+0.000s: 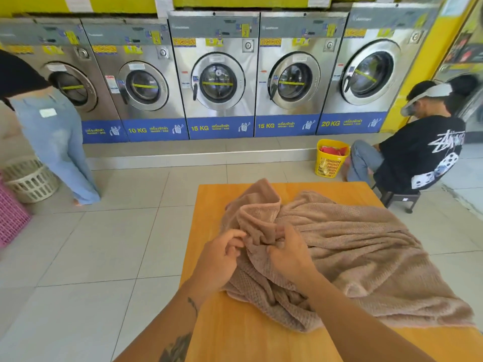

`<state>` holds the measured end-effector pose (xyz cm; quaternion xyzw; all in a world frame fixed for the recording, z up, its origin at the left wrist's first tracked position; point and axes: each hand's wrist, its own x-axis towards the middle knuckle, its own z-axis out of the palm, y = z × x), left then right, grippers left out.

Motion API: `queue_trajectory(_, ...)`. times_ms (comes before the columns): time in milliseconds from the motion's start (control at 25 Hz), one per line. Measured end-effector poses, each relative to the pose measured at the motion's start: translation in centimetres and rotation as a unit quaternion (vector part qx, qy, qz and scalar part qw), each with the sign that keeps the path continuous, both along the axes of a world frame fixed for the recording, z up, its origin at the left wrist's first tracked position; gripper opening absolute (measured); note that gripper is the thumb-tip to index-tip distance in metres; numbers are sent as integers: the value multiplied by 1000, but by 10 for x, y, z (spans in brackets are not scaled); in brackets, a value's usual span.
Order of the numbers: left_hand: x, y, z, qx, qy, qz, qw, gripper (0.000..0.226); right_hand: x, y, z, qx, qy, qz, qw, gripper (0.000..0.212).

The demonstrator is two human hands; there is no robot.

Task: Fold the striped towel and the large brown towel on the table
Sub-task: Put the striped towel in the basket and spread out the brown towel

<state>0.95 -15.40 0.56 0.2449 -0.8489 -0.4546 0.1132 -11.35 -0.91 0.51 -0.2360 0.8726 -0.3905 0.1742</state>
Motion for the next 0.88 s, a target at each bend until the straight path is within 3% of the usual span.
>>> queue_trajectory(80, -4, -2, -4, 18, 1, 9, 1000, 40, -7, -4, -2, 4, 0, 39, 999, 64)
queue_trajectory(120, -4, 0, -7, 26, -2, 19, 999, 40, -8, -5, -4, 51, 9, 64, 997, 64)
queue_trajectory(200, -5, 0, -14, 24, -24, 31, 999, 39, -13, -6, -9, 102, 16, 55, 993, 28)
queue_trajectory(280, -12, -8, -22, 15, -50, 42, 998, 38, -25, -2, -13, 65, 3, -7, 998, 16)
queue_trajectory(440, -39, -42, -29, -5, -89, 79, 993, 36, -26, 7, -13, 33, 22, 18, 999, 67)
queue_trajectory(560, -70, -71, -34, -30, -101, 60, 993, 43, 1, 2, -9, 129, 82, 101, 983, 80)
queue_trajectory(720, -111, -94, -41, -17, -144, -47, 988, 67, -3, -18, -16, 256, 58, 31, 965, 58)
queue_trajectory(880, -98, -98, -52, -30, -168, -163, 972, 75, -5, -44, -11, 248, 84, -116, 958, 35)
